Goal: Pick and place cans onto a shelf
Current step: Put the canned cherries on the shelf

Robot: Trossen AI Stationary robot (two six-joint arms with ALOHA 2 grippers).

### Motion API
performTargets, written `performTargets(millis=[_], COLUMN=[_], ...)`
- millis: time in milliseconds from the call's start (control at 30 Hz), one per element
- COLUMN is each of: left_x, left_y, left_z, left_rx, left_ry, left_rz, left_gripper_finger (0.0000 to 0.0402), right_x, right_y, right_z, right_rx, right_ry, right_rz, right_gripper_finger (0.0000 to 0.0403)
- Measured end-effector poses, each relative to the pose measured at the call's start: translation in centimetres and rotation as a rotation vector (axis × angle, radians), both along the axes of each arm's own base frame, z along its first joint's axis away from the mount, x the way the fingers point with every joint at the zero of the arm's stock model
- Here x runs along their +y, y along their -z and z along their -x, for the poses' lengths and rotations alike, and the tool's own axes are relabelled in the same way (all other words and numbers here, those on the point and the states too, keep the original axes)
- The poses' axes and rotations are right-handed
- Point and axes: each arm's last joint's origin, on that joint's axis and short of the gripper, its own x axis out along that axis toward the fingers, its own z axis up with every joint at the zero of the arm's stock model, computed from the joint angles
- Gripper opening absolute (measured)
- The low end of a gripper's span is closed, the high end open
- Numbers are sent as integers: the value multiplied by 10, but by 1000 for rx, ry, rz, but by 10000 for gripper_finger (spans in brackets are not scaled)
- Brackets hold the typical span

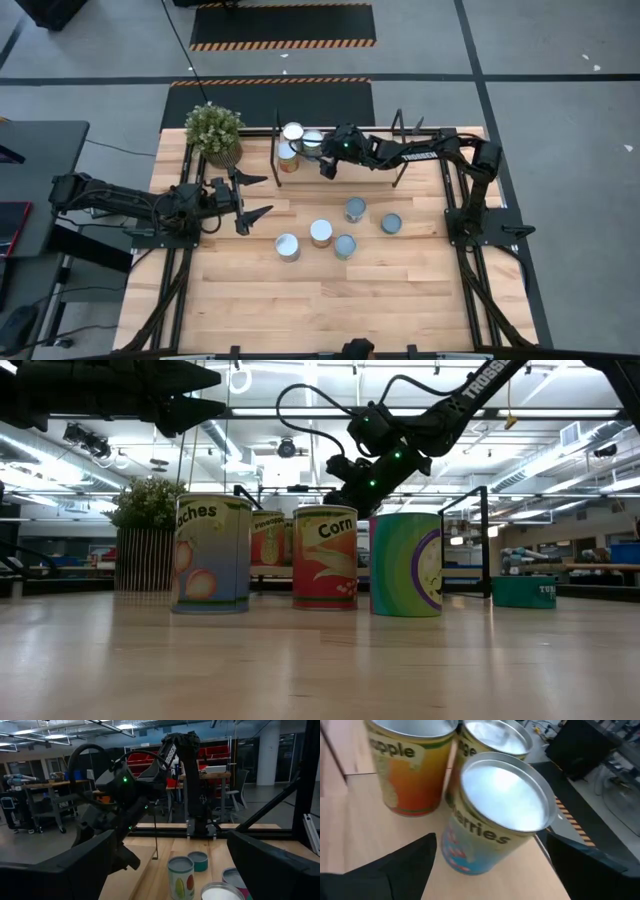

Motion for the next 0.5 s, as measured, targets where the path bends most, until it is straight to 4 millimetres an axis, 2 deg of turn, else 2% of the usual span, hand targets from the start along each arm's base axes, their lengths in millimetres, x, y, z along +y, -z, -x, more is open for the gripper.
performTargets(millis=[333,500], left_x=[0,0], left_y=[0,0], left_z=[0,0], left_rx=[0,-1], left_ry=[0,-1], left_rz=[2,0], left_gripper_finger=[387,387], right_x=[-6,-3], right_y=[-6,-6], right_z=[-2,-4], right_rx=[-72,-69], right_ry=[59,62], right_rz=[56,78], right_gripper_finger=[377,377])
